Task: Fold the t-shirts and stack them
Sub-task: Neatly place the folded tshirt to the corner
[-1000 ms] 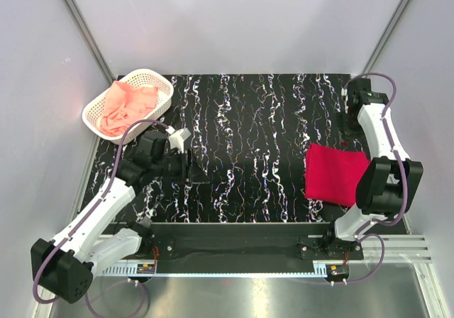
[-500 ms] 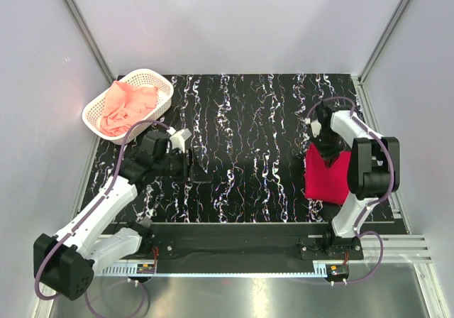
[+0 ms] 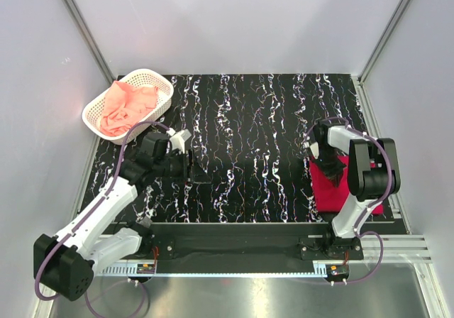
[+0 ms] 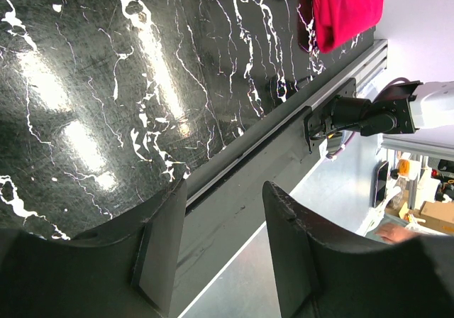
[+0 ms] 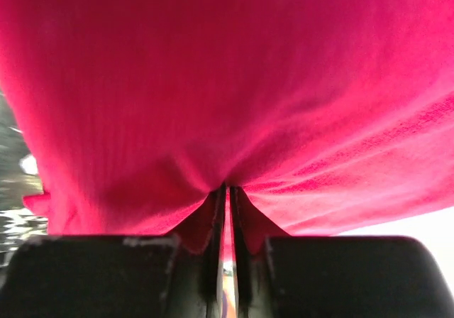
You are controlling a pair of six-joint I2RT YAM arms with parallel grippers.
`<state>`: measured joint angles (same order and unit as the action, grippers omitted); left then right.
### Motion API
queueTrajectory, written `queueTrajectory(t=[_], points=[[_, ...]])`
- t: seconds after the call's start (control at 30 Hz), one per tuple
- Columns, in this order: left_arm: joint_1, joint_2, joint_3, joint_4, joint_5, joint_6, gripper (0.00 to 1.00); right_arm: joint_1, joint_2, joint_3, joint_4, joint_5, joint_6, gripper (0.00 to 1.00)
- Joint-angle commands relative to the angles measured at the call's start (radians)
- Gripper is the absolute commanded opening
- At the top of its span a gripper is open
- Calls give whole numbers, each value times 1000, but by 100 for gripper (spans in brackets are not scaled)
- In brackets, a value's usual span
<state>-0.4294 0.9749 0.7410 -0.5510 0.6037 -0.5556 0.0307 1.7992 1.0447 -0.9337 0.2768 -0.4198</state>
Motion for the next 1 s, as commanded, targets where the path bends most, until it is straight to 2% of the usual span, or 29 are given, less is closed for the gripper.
queueTrajectory(t=[0.0,0.13,0.3,0.43,0.63,0.87,0.97], points=[[4,-30,8,28,25,0,52,-8,-38,-78,53,65,-59,10],[4,-45,3,20,27,3,52,-15,-93,-124,76,91,-106,6],[6,-54,-9,17,30,5,52,-25,-152,-167,90,69,-83,8],[6,-54,-11,22,38,0,52,-25,-143,-137,79,18,-34,9],[6,-54,14,8,30,-4,52,-50,-164,-17,15,15,67,11],[6,-39,115,-113,-31,42,52,-69,-362,116,-86,36,177,13],[8,-25,170,-161,-70,48,52,-69,-417,219,-138,-60,239,17]])
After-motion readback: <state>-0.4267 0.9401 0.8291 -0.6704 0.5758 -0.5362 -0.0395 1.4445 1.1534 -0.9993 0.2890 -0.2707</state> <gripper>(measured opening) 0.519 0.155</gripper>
